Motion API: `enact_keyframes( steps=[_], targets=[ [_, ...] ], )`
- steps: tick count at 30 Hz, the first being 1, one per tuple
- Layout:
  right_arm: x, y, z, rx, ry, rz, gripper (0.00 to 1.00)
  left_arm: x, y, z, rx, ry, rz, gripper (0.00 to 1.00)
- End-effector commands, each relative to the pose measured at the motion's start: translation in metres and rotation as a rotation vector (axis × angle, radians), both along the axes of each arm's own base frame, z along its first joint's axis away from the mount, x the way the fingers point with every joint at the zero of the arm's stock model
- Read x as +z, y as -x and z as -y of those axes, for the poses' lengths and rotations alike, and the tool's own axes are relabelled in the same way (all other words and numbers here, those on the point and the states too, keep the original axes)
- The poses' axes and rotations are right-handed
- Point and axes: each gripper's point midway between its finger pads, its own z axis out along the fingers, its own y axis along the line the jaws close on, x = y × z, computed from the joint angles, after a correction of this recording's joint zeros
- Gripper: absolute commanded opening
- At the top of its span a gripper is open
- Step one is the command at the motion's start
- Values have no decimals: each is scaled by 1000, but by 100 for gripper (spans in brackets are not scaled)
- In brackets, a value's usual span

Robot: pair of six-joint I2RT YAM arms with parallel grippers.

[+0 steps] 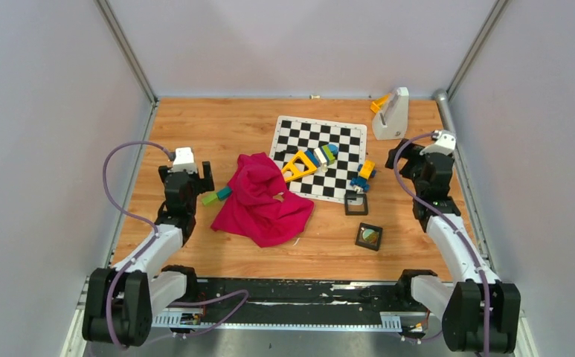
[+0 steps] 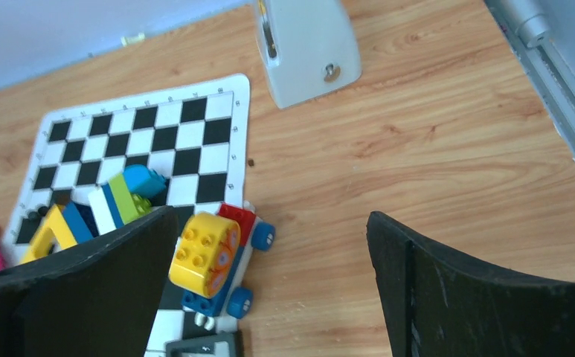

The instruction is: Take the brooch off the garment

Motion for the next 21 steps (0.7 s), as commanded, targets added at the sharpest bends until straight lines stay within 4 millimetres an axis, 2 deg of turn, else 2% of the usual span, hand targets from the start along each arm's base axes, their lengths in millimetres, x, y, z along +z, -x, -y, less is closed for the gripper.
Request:
enact_keyframes(
  steps=[1, 5, 7, 8, 9, 10, 11, 12, 13, 15, 17, 21],
  targets=[
    [-8, -6, -4, 121, 150, 157, 100, 10, -23, 3, -52, 5, 118, 100],
    [-55, -3, 8, 98, 159, 88, 100, 0, -31, -3, -36, -36, 119, 100],
    [-65, -1, 11, 80, 175, 138, 100, -3, -32, -4, -41, -60, 139, 100],
    [-67, 0, 19, 29, 176, 172, 100, 0, -32, -6, -36, -61, 177, 100],
    [-72, 1, 23, -2, 170, 180, 100, -7, -32, -8, -29, -60, 170, 100],
    [-78, 1, 25, -17, 164, 184, 99, -6, -33, -11, -20, -55, 193, 100],
    [-90, 2, 26, -20, 159, 176, 99, -18, -34, -9, -32, -47, 165, 100],
    [-92, 0, 23, 4, 178, 201, 95, -16, -39, -9, -40, -49, 186, 100],
    [-87, -1, 22, 5, 201, 233, 94, -25, -42, -7, -62, -59, 167, 100],
    [-93, -2, 22, 4, 178, 173, 90, -25, -43, -6, -69, -50, 134, 100],
    [-93, -2, 22, 2, 185, 177, 99, -28, -43, -6, -65, -51, 136, 100],
    [-93, -2, 22, 4, 182, 176, 100, -27, -43, -6, -66, -49, 129, 100]
  ],
)
